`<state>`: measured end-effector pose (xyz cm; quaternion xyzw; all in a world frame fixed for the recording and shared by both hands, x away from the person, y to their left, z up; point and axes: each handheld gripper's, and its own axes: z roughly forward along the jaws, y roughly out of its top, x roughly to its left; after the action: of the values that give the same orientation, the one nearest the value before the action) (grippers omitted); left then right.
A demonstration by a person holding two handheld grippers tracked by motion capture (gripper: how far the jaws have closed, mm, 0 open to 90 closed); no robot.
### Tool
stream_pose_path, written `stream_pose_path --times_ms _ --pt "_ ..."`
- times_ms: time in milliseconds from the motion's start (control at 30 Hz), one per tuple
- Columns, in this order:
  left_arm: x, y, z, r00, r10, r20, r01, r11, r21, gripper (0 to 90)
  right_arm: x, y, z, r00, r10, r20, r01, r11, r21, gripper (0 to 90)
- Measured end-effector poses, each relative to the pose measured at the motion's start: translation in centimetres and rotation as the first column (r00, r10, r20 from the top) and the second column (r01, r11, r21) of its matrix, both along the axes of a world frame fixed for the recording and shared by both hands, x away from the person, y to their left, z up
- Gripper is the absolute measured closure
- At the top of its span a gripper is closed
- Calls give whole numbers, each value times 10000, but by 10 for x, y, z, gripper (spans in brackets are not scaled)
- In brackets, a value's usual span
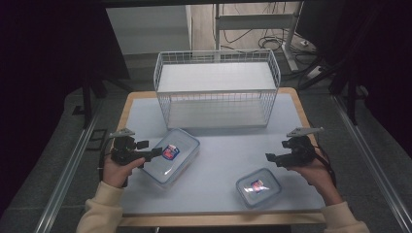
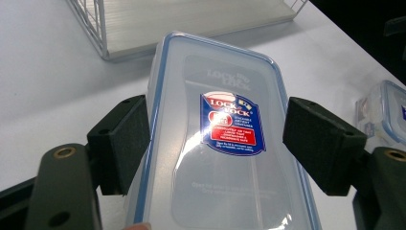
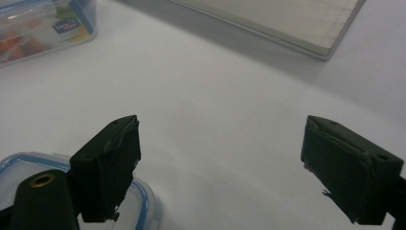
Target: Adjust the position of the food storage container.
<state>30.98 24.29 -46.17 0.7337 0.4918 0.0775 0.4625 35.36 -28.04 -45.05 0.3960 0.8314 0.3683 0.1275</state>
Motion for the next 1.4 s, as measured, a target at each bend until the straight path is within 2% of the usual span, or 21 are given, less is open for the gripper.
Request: stream_pose_path --times_ms 300,533,633,767,867,900,1067,1167,1233,1300,1367,1400 --pt "-3 -6 5 9995 -271 171 272 9996 -53 260 -3 -5 3 9996 -146 238 137 9992 374 150" --pt "-7 -6 8 9995 -242 225 244 9997 -83 309 -5 -1 3 9994 -41 356 33 9998 209 159" --pt "-9 -8 11 9992 -293 264 295 9996 -55 390 -5 0 2 9995 -54 318 49 9999 148 160" --pt "-13 -13 17 9980 -509 375 509 9987 27 649 -6 -1 3 9993 -54 357 48 9999 149 162" --pt "-16 -19 17 9967 -730 364 731 9973 -23 797 -6 -2 3 9994 -128 327 121 9997 189 164" --pt "-20 -27 16 9938 -1077 292 1072 9941 186 831 -5 -2 1 9994 -167 312 162 9997 177 165" --pt "-31 -53 5 9841 -1769 -133 1774 9817 692 897 -4 -2 -2 9996 -137 243 136 9999 70 167" --pt "-40 -69 -1 9744 -2210 -417 2243 9683 1097 900 -5 0 -4 9997 -79 229 80 10000 -10 167" --pt "-45 -77 -4 9711 -2339 -481 2383 9623 1309 900 -5 0 -4 9997 -59 230 59 10000 -30 167" --pt "-49 -83 -6 9691 -2409 -539 2461 9595 1369 900 -5 -1 -4 9997 -74 240 75 10000 -38 167" --pt "-52 -88 -10 9674 -2441 -672 2520 9538 1633 900 -5 -1 -5 9996 -163 237 163 9999 -21 167" --pt "-52 -88 -10 9674 -2441 -672 2520 9538 1633 900 -5 -1 -5 9995 -210 226 211 9998 -34 167"
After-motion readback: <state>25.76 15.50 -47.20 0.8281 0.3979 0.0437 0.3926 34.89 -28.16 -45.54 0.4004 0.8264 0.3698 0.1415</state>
